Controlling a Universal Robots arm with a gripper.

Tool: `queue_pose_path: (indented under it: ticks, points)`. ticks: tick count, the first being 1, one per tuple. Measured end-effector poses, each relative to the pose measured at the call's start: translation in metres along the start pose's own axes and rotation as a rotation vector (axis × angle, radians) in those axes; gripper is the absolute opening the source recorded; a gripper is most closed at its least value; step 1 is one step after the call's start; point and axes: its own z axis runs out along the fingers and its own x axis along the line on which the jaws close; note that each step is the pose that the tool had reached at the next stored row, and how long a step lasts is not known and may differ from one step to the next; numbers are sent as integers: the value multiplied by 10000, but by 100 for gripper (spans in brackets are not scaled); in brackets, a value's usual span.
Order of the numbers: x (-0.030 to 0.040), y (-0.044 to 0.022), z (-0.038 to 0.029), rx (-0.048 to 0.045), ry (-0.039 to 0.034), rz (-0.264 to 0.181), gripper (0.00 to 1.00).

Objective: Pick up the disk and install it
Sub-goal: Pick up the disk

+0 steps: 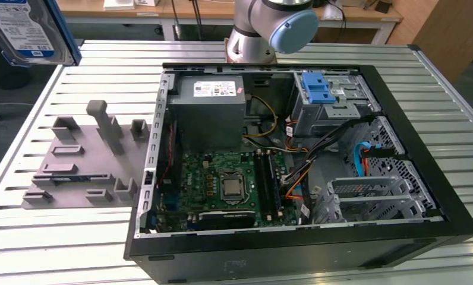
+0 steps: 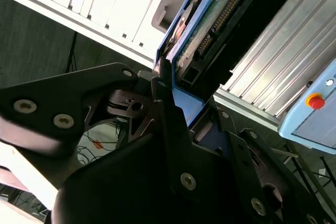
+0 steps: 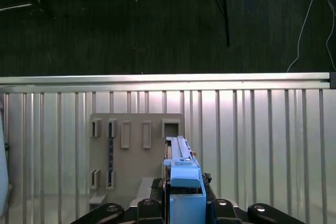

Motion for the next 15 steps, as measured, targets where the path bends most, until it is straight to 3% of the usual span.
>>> queue_pose_path:
  ticks: [15]
  points:
    - [-4, 2, -162, 0, 0, -1, 36]
